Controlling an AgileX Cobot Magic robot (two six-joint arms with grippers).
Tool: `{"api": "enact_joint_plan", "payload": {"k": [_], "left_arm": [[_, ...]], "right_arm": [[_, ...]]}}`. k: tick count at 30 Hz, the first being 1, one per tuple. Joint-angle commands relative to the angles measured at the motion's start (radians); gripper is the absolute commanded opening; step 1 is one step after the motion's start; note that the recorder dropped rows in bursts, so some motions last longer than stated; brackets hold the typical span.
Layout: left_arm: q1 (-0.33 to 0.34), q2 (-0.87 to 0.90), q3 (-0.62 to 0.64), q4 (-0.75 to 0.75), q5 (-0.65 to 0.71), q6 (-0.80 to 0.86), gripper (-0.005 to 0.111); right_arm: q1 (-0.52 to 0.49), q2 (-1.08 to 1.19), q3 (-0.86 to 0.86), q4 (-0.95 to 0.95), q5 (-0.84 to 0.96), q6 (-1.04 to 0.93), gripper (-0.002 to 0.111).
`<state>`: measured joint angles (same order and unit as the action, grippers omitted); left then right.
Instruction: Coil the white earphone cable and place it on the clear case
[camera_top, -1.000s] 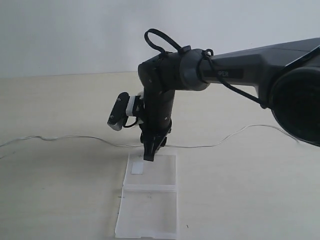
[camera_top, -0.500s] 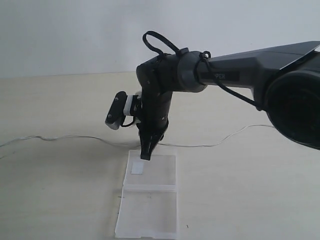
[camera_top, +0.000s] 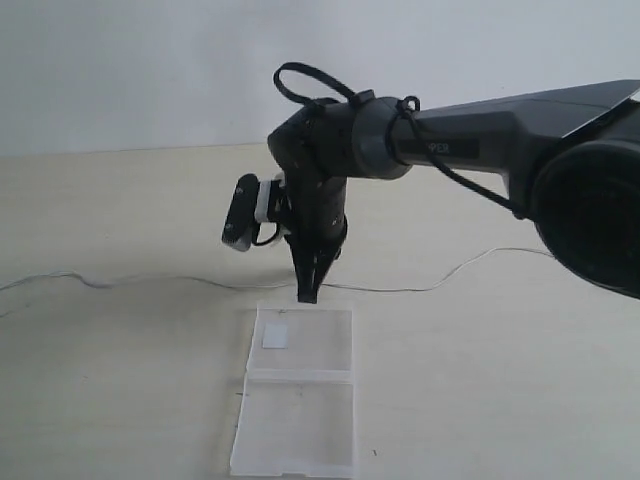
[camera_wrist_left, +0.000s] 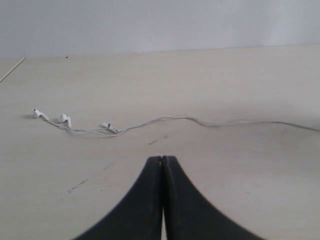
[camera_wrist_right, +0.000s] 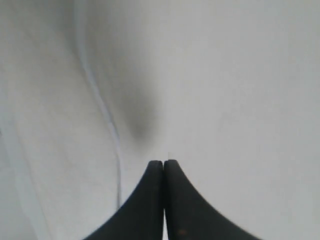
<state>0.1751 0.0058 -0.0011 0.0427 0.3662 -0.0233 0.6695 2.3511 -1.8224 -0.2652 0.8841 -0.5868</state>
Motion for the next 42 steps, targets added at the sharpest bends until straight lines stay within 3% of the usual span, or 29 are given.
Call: {"api": "enact_joint_plan", "payload": {"k": [1,10,12,17,19,42], "left_arm": [[0.003,-0.006,0.001,-0.005,-0.007,0.003,0.000],[0.003,-0.006,0.001,-0.005,-0.007,0.003,0.000],[0.003,-0.006,0.001,-0.005,-0.007,0.003,0.000],[0.003,-0.006,0.001,-0.005,-0.007,0.003,0.000],[0.003,-0.006,0.001,-0.005,-0.007,0.003,0.000],[0.003,-0.006,0.001,-0.005,-0.007,0.003,0.000]], "right_arm": [[-0.007,-0.071,-0.050,0.001,0.008,0.037,0.000],[-0.007,-0.059,-0.068,0.088,0.109,-0.006,0.000],[-0.007,-0.033,-0.068,0.145,0.122,-0.049,0.006],[-0.007,0.012,-0.068,0.265,0.085,-0.085,0.035],[-0.007,0.023,-0.068,0.265,0.081,-0.085,0.040],[-0.009,0.090,-0.068,0.169,0.025,0.013,0.041]]}}
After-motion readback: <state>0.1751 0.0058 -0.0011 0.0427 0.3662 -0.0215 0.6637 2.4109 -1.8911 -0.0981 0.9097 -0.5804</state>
